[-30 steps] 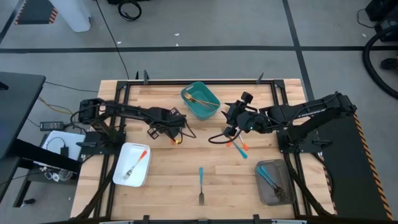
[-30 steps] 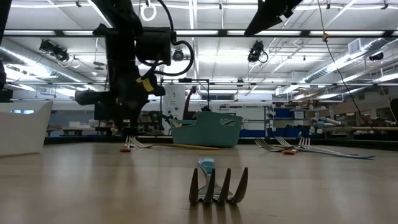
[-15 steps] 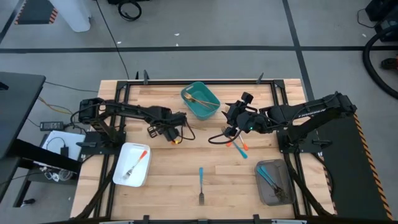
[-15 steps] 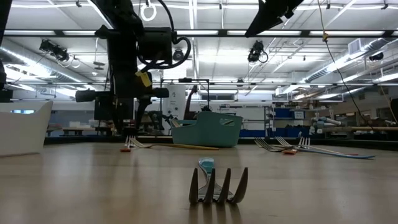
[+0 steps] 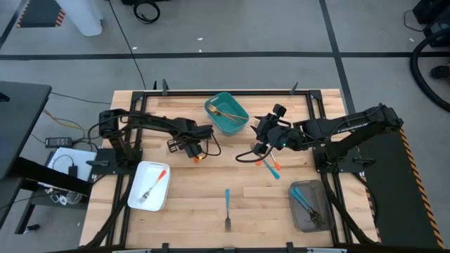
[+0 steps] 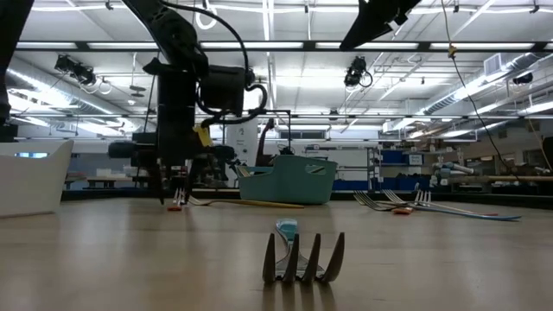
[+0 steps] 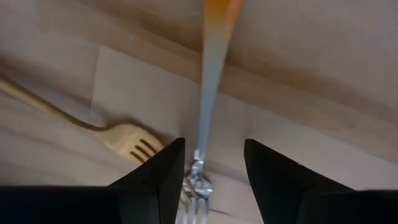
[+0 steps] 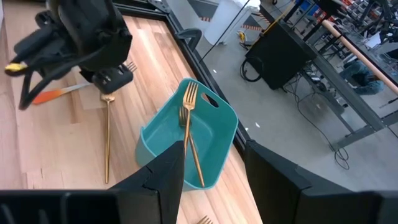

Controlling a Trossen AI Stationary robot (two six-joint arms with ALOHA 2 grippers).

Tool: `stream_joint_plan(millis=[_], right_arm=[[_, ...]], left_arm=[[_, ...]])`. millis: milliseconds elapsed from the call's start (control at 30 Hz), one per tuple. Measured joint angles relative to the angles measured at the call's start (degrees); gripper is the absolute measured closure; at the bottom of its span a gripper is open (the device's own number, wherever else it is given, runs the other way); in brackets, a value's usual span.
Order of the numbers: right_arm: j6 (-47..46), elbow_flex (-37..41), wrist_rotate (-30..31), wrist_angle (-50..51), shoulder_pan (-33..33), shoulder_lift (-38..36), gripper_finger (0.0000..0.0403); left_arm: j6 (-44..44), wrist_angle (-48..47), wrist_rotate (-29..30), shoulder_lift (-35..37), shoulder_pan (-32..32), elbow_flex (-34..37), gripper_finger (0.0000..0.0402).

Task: Sort silverware by color (type)
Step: Put the orange fork into the white bin

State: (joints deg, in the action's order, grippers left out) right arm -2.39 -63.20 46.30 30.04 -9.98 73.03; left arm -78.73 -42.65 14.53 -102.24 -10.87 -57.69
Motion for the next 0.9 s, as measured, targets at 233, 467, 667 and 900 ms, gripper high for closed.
stream_joint_plan(millis=[233, 467, 667, 900], right_arm=[[0.02, 0.0, -0.02, 0.02, 0.0, 0.0, 0.023], [0.0, 0.0, -0.03, 0.02, 0.0, 0.0, 0.023], [-0.58, 0.0, -0.02, 0.04, 0.0, 0.0, 0.023], [-0.61, 0.0, -0.03, 0.04, 0.0, 0.0, 0.023]], left_arm=[[-1.26, 0.59, 0.99, -1.37, 0.07, -0.18, 0.0245], [-1.08, 0.52, 0.99, -1.43, 0.07, -0.17, 0.0289], [2.09, 0.37, 1.13, -1.5, 0.75, -0.13, 0.0329], [6.7, 0.28, 1.98, -1.52, 2.28, -0.07, 0.038]])
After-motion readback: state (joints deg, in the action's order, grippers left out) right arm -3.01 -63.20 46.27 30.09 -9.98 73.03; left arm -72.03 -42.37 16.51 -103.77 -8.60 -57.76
